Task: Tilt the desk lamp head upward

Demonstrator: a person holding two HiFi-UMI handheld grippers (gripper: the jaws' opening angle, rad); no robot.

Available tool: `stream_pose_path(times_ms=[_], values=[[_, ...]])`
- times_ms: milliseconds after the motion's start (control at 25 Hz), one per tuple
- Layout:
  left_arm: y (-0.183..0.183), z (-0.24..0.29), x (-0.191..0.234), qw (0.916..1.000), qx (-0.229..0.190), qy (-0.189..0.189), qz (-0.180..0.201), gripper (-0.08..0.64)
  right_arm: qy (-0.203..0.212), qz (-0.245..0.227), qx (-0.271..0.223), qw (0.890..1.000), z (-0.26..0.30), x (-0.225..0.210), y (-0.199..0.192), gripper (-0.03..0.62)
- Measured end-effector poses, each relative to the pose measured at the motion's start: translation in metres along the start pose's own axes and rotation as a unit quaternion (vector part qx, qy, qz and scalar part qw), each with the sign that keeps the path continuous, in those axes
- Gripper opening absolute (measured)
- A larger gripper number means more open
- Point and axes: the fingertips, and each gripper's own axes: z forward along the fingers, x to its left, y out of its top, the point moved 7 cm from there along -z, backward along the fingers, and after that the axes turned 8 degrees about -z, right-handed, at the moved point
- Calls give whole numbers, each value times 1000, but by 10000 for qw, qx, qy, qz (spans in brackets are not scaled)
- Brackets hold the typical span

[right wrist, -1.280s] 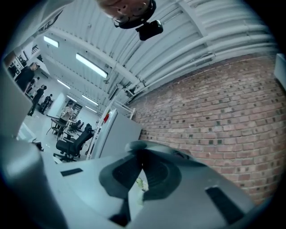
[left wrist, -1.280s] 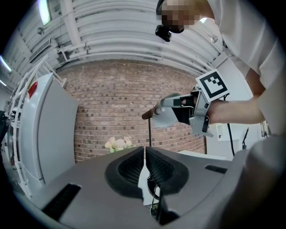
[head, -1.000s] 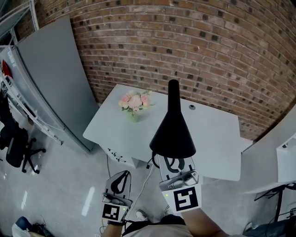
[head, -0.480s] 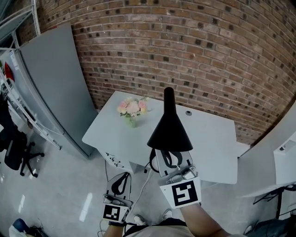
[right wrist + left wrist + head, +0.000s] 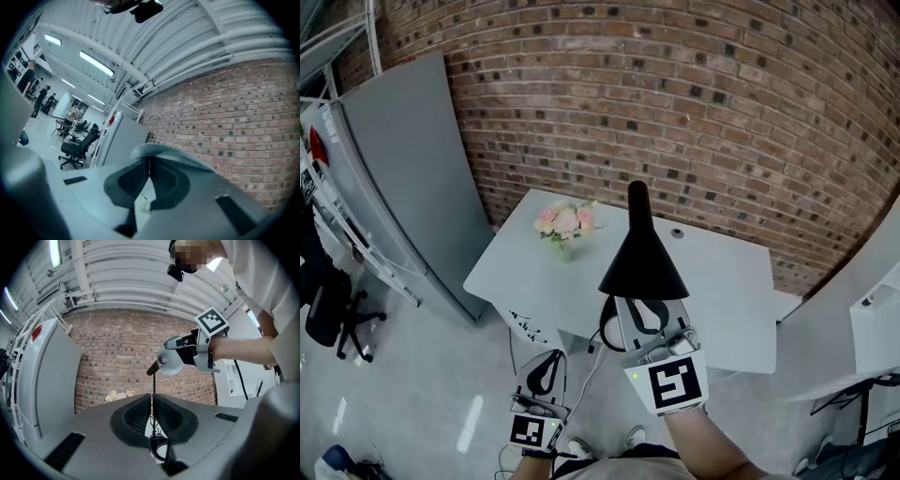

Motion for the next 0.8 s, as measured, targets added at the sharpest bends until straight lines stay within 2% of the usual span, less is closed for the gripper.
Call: stream_pose_path(times_ms=[400, 800], values=[[-1, -1, -4, 10000, -79, -41, -13, 20, -45, -172, 127, 9998, 0, -2, 3, 18], [-2, -4, -6, 9999, 15, -59, -115, 20, -78, -200, 186, 9996, 0, -4, 5, 18]])
